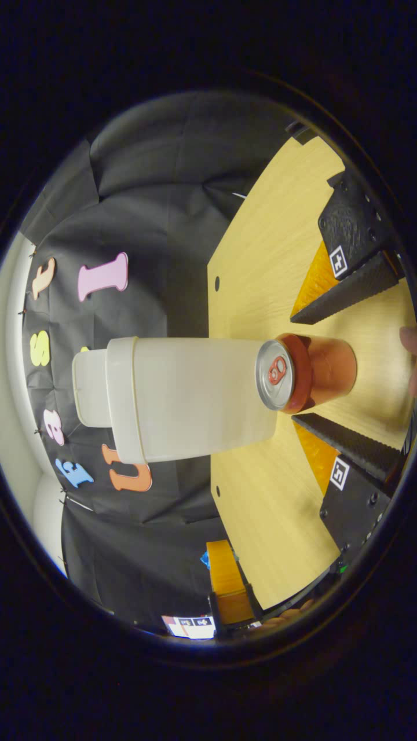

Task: Press the lid of the desktop garbage bin to open it, pick up the crumpled paper on the desktop and throw it into the bin, then pick up the pop can on the desktop and drop it into the bin, and finally close the garbage bin lid.

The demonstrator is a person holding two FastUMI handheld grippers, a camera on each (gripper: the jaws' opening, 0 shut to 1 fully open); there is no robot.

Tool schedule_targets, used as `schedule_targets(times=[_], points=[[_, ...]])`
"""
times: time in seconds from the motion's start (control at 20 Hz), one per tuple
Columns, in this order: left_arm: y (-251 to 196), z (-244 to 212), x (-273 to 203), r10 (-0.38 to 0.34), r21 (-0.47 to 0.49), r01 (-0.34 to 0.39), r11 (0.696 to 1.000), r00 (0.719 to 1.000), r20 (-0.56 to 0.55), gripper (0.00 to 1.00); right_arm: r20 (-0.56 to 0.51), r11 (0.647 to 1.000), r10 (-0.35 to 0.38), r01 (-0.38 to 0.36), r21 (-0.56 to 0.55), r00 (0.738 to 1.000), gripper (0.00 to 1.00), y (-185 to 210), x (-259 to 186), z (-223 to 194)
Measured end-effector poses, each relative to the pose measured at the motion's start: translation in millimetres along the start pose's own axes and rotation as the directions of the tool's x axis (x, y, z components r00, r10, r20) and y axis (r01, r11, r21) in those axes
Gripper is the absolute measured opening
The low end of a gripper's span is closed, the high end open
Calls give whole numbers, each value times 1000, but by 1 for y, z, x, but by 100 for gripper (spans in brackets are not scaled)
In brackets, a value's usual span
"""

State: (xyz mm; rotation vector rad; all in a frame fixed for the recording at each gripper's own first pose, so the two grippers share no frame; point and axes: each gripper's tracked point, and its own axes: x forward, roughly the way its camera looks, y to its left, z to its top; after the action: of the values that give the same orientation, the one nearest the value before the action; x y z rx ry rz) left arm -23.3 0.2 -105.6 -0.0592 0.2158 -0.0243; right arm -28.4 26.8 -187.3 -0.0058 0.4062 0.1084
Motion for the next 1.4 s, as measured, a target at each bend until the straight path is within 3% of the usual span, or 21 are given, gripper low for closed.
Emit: schedule_targets(times=[0.25, 0.7, 0.85, 1.05, 1.4], points=[[4, 6, 0, -8, -2, 8, 1000, 1000, -2, 35, -52, 1000, 9, -8, 12, 999, 96, 3, 9, -14], [15, 60, -4, 6, 4, -6, 1000, 994, 105, 35, -110, 999, -6, 10, 35, 994, 95, -1, 17, -30], [12, 71, -3, 4, 3, -4, 1000, 992, 128, 35, -110, 999, -1, 5, 33, 994, 84, -3, 16, -31], [-2, 88, 10, -38, -6, 39, 999, 989, 142, 35, -81, 1000, 10, -9, 12, 997, 81, -6, 8, -21], [-31, 175, 37, -84, 56, 72, 996, 961, 263, 38, -8, 1000, 2, -2, 30, 1000, 80, -36, -16, 3]])
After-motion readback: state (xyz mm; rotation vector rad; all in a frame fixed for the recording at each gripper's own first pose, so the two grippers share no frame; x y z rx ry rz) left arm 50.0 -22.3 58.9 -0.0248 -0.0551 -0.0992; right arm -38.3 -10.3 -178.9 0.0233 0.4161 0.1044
